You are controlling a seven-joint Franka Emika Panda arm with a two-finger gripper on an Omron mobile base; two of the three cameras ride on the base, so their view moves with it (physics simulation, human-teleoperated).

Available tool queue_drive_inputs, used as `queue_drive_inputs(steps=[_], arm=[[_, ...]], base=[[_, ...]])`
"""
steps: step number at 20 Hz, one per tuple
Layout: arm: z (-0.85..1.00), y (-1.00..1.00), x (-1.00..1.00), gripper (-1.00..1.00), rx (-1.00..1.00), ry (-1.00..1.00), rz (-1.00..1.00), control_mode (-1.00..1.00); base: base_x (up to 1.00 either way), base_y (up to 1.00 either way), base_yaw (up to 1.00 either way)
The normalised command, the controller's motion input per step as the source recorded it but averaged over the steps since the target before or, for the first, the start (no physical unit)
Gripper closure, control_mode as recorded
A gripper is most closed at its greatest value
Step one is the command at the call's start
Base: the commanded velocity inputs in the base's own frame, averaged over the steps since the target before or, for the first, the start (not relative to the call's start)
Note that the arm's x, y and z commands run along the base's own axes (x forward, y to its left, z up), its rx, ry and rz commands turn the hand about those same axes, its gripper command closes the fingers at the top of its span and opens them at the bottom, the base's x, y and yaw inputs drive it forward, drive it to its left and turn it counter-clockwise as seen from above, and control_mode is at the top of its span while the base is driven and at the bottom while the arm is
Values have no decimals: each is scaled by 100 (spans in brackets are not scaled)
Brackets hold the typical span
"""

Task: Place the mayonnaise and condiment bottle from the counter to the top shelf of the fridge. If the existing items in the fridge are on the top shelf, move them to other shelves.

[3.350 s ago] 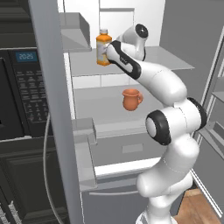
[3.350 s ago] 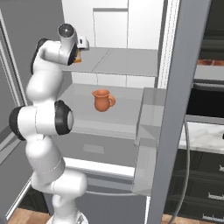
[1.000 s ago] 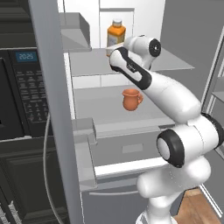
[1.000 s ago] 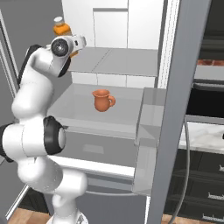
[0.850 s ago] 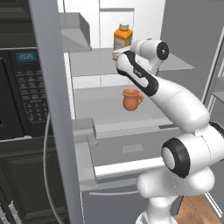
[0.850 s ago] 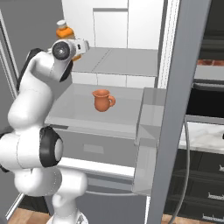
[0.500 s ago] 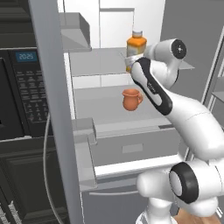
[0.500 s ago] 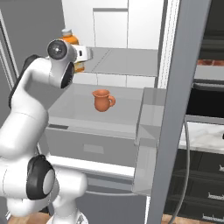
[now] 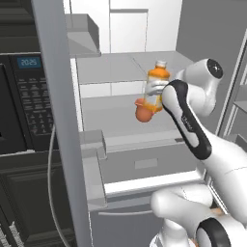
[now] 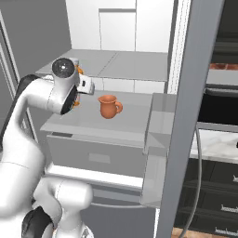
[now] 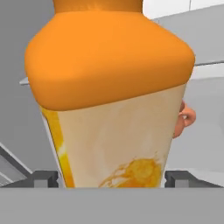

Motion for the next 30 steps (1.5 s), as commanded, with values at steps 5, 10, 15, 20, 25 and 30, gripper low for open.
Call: queue_drive_inputs(steps=[5, 10, 15, 20, 25, 30], arm=[[-98, 16, 0, 100, 37, 0, 0, -100], [-34, 68, 80, 100, 1, -1, 0, -100], [-18, 42, 86, 100, -1, -13, -2, -100], [-37, 14, 57, 100, -1, 6, -5, -100], [-65, 0, 2, 100, -5, 17, -10, -100], [-14, 7, 9, 100, -12, 10, -5, -100]], base=[[0, 0, 0], [0, 0, 0], [0, 0, 0], [0, 0, 0], [0, 0, 0], [0, 0, 0]])
